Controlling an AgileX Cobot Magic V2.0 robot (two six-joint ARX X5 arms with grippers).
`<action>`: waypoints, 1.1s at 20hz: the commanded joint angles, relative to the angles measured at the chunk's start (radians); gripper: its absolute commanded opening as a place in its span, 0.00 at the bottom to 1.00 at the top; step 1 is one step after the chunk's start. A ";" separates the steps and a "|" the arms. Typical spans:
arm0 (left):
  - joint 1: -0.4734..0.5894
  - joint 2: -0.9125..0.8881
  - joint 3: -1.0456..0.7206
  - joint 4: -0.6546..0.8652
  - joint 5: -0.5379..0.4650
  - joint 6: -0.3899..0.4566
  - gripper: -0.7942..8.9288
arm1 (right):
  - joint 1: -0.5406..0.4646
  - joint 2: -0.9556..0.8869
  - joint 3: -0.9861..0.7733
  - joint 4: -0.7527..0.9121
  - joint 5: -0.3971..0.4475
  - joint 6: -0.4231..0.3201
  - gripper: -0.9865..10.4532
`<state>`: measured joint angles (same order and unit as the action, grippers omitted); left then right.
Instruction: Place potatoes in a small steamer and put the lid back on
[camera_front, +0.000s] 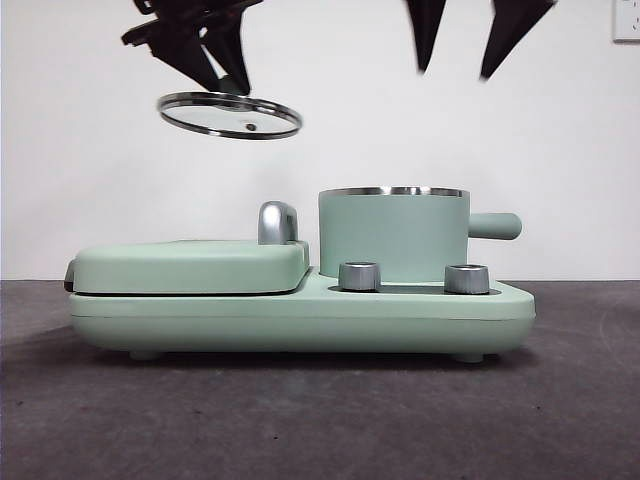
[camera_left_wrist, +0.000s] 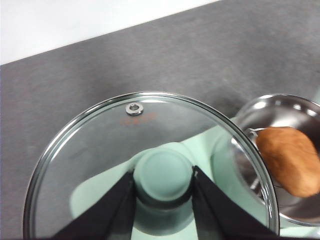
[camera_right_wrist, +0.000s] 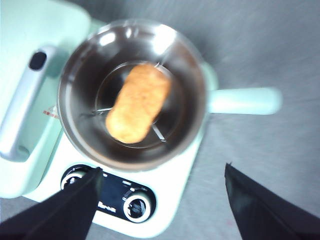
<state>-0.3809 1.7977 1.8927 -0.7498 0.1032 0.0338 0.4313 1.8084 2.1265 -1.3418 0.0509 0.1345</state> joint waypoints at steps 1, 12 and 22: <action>-0.037 -0.006 0.034 0.025 0.002 0.003 0.13 | 0.008 -0.087 -0.039 -0.074 0.006 -0.009 0.42; -0.221 0.039 0.032 0.108 0.002 0.003 0.13 | 0.109 -0.866 -0.919 0.273 0.051 0.124 0.42; -0.312 0.163 0.032 0.236 0.001 0.003 0.13 | 0.188 -1.330 -1.278 0.331 0.055 0.273 0.42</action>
<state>-0.6876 1.9476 1.8927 -0.5400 0.1036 0.0338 0.6128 0.4717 0.8429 -1.0237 0.1032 0.3916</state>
